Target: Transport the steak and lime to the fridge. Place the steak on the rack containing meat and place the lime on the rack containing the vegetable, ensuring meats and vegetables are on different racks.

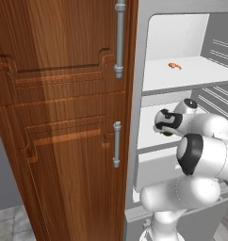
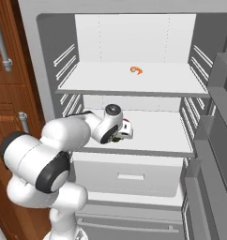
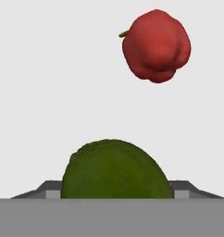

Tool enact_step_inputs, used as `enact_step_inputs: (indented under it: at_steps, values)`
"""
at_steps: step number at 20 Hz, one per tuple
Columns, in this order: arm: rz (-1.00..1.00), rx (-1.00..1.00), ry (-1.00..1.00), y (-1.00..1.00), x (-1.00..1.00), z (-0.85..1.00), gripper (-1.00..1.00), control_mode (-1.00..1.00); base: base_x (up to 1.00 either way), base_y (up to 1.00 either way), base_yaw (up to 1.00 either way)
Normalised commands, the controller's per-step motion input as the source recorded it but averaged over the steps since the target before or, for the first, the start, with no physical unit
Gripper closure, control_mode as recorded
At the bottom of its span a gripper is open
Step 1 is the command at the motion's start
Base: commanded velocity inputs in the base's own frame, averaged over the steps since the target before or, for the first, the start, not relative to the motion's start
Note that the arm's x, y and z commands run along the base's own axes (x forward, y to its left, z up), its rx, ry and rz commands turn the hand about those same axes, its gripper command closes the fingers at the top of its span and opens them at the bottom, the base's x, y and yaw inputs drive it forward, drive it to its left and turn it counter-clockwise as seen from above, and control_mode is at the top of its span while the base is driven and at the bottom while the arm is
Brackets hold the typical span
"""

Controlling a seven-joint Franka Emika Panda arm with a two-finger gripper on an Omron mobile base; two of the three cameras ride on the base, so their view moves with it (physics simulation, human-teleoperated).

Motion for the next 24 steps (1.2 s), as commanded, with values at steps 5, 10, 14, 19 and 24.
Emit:
enact_step_inputs:
  at_steps: [5,10,14,19,24]
  values:
    - [0.00,0.00,0.00,-0.07,0.01,-0.22,1.00,-1.00,0.00,0.00,0.00]
    - [0.00,0.00,0.00,-0.07,0.09,-0.05,1.00,-1.00,0.00,0.00,0.00]
    - [0.00,0.00,0.00,0.00,0.19,-0.13,1.00,-1.00,0.00,0.00,0.00]
    - [0.00,0.00,0.00,0.00,0.02,-0.15,-1.00,-1.00,0.00,0.00,0.00]
    - [0.00,0.00,-0.02,-0.04,-0.02,0.00,-1.00,-1.00,0.00,0.00,0.00]
